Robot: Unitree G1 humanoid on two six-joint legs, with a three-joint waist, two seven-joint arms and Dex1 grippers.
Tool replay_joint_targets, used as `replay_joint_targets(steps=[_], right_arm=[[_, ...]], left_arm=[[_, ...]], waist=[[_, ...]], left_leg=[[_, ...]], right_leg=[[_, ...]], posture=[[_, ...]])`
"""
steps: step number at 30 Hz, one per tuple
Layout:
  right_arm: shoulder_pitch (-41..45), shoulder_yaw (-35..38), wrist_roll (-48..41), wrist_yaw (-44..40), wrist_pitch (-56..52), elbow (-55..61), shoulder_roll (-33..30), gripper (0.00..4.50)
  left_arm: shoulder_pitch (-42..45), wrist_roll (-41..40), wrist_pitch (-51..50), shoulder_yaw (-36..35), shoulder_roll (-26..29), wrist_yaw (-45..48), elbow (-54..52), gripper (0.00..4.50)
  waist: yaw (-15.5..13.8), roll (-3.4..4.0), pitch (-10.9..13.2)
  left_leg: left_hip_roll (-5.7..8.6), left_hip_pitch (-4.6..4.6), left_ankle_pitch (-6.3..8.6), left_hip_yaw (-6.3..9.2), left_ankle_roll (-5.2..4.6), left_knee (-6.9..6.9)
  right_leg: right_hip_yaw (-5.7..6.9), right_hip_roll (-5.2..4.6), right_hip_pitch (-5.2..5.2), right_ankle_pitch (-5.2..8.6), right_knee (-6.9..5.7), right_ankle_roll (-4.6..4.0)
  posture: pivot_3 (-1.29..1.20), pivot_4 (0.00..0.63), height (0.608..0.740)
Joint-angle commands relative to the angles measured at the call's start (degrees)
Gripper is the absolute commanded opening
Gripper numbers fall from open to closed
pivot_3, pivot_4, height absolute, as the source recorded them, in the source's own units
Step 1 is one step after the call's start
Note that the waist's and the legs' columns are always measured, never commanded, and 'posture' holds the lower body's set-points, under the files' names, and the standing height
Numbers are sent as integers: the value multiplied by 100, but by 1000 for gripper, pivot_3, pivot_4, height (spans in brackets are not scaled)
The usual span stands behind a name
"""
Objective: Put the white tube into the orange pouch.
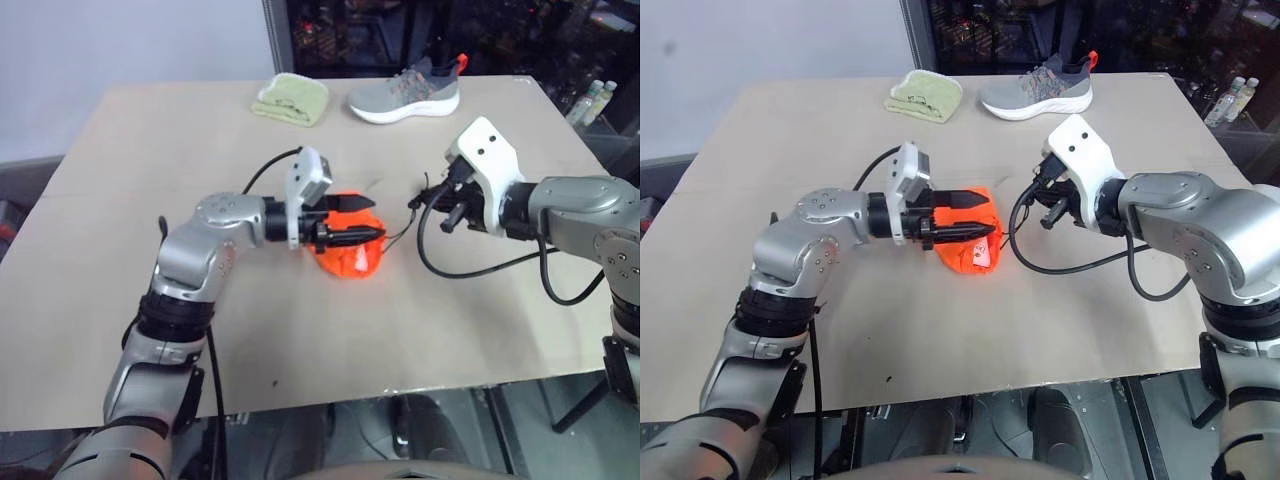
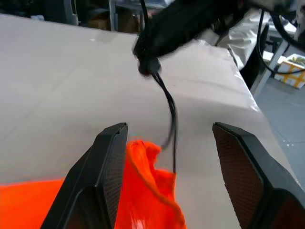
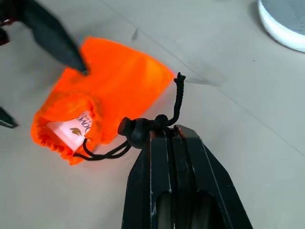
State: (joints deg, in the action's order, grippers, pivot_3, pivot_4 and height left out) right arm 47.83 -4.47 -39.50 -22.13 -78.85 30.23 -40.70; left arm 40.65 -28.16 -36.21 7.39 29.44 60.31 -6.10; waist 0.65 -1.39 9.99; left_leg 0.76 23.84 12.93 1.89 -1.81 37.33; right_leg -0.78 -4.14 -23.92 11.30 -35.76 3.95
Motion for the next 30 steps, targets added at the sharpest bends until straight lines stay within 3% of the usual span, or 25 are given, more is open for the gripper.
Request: replay_joint_targets(steps=[1,5,14,16,21,30], right_arm=[[289,88,53,-54,-54,223,-89,0],[379,116,30,-42,-161,284,-54,0],[489,173,17,-20,-336,382,17,0],[498,177,24,-20,-364,401,24,0],[515,193,25,-18,-408,424,49,0],[441,744,83,279,-595,151,566,0]], left_arm=[[384,209,222,195,-382,-253,132,2931],[646,224,-4,230,-837,-581,419,2931],[872,-57,-555,9,-1093,-771,655,2931],[861,-5,-514,55,-1071,-732,645,2387],[804,5,-522,86,-1075,-722,584,266],[511,254,-367,290,-799,-633,466,264]], waist=[[-5,0,0],[2,0,0],[12,0,0],[5,0,0],[7,0,0],[12,0,0]], left_leg=[[0,0,0,0,0,0],[1,-1,0,0,0,0],[-1,-2,0,0,0,0],[-1,-1,0,0,0,0],[0,-1,0,0,0,0],[-1,-2,0,0,0,0]], right_leg=[[0,0,0,0,0,0],[0,0,3,0,1,0],[-2,2,0,0,-2,0],[-1,2,0,0,-1,0],[-1,1,0,0,-1,0],[-2,2,0,0,-2,0]], posture=[[0,150,740],[0,150,740],[0,150,740],[0,150,740],[0,150,740],[0,150,740]])
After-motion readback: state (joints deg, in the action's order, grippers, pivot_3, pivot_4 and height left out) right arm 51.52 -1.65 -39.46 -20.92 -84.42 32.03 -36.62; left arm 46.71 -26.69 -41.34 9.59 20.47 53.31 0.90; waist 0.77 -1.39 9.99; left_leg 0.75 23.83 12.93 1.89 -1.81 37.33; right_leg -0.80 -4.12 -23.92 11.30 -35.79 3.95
